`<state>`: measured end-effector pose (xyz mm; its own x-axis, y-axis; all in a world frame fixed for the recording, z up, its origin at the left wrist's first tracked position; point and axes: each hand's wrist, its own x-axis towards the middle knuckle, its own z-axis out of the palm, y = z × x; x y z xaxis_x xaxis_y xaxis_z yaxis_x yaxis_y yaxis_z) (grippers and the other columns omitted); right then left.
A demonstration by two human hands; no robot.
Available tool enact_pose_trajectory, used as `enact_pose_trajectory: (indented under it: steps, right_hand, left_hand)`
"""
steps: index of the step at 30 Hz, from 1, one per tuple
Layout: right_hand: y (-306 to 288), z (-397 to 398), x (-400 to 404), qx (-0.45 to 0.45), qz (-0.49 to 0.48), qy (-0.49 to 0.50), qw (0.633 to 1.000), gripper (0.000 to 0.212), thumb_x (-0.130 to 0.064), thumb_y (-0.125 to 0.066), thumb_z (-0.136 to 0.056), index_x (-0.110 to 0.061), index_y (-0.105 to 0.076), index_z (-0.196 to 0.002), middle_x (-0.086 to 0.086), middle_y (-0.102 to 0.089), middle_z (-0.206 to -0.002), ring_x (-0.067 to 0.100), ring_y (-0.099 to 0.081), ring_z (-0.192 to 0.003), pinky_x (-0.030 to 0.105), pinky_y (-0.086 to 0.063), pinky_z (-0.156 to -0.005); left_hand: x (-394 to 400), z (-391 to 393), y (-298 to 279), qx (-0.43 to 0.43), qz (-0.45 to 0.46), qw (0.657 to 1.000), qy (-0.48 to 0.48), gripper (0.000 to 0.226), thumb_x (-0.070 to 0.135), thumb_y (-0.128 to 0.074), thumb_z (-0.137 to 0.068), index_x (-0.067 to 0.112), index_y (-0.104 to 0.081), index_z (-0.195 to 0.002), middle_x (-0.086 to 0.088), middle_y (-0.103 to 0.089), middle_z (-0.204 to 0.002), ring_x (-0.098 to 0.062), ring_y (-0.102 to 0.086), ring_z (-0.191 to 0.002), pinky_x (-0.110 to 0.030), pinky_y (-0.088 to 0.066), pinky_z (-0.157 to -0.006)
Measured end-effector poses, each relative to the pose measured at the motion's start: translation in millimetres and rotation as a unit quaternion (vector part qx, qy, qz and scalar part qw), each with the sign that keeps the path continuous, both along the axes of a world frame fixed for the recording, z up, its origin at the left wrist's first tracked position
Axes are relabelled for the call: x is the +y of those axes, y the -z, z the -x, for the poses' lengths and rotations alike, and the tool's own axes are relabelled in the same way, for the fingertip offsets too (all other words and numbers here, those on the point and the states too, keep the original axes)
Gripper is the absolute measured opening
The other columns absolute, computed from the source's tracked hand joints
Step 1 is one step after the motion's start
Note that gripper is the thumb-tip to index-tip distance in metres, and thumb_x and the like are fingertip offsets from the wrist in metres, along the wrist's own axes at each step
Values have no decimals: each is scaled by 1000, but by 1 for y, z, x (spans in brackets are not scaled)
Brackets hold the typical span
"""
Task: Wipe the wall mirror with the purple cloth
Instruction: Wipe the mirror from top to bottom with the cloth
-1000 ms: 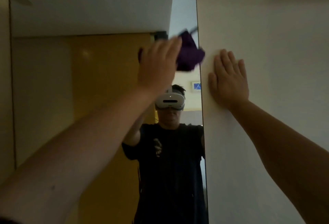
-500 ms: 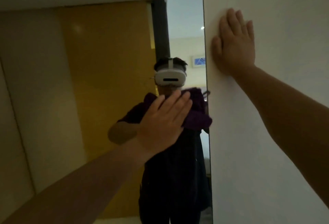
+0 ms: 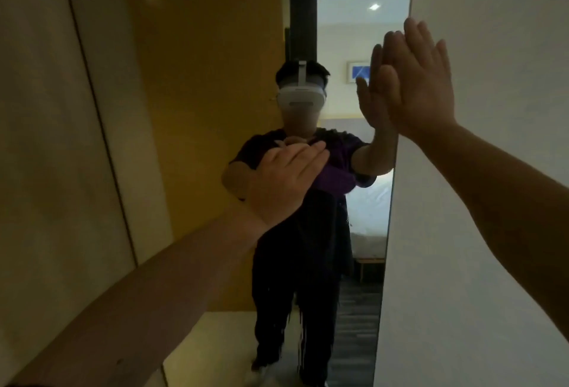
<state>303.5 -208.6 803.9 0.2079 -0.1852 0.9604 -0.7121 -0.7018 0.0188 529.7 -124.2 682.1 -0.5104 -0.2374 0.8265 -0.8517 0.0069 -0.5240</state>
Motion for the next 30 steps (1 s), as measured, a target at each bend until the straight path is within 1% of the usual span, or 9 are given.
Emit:
enact_pose_trajectory:
  steps: [4, 9, 11, 13, 15, 17, 18, 24, 30]
  right_hand:
    - [28, -51, 20, 13, 17, 4, 1000, 57, -39, -28, -104, -7, -33, -151, 15, -21, -162, 28, -11, -151, 48, -5, -123]
    - [79, -128, 55, 41, 7, 14, 999, 59, -41, -34, -106, -15, -17, -157, 9, -9, -165, 24, 1, -152, 41, 7, -122]
    - [104, -157, 72, 64, 16, 22, 998, 59, -38, -36, -106, -14, -18, -157, 11, -9, -165, 26, 2, -152, 44, 6, -123]
    - [130, -184, 86, 92, 13, 47, 995, 59, -38, -36, -106, -13, -19, -157, 10, -9, -165, 26, 3, -152, 46, 4, -123]
    - [152, -204, 94, 109, 8, 60, 992, 59, -39, -36, -106, -11, -21, -156, 9, -9, -165, 26, 2, -153, 49, 2, -123]
    - [169, -219, 97, 122, 12, 67, 990, 60, -41, -36, -105, -9, -24, -155, 10, -10, -165, 26, 1, -153, 51, -1, -123]
    - [175, -225, 97, 128, 15, 70, 989, 61, -42, -36, -105, -8, -25, -155, 11, -11, -164, 27, -1, -153, 51, -2, -123]
    - [191, -245, 76, 140, 29, 99, 985, 66, -45, -36, -103, -3, -22, -153, 18, -14, -163, 33, -3, -152, 57, -3, -122]
    - [197, -247, 58, 108, 101, 100, 984, 69, -47, -39, -102, -2, -24, -152, 20, -18, -161, 34, -7, -151, 58, -6, -121]
  left_hand:
    - [44, -67, -17, 21, 32, 999, -18, 48, 10, -71, -89, 10, -55, -134, -6, -57, -139, -26, -56, -120, -42, -45, -87]
    - [100, -156, -14, 43, 32, 997, -58, 63, 24, -82, -83, 9, -51, -136, -8, -54, -140, -28, -51, -123, -44, -43, -89]
    - [118, -187, -5, 45, 38, 996, -68, 63, 24, -83, -82, 8, -52, -135, -9, -55, -140, -29, -52, -122, -45, -43, -89]
    - [132, -212, 8, 41, 47, 996, -62, 56, 15, -78, -85, 7, -53, -135, -9, -55, -141, -29, -53, -123, -44, -42, -90]
    - [141, -232, 22, 40, 45, 997, -45, 43, 5, -62, -93, 7, -53, -135, -9, -54, -141, -29, -53, -124, -46, -43, -90]
    - [145, -246, 34, 49, 35, 998, -36, 39, 3, -48, -97, 7, -53, -135, -9, -54, -141, -30, -53, -124, -48, -44, -90]
    - [145, -252, 39, 55, 34, 997, -35, 40, 2, -48, -96, 7, -52, -136, -9, -54, -142, -30, -53, -124, -48, -44, -90]
    - [125, -272, 53, 51, 48, 996, -46, 64, 11, -79, -83, 9, -47, -138, -7, -52, -143, -26, -49, -125, -43, -40, -96]
    - [92, -256, 7, 6, 109, 993, -32, 56, 11, -69, -88, 10, -46, -140, -7, -49, -146, -24, -46, -131, -41, -38, -97]
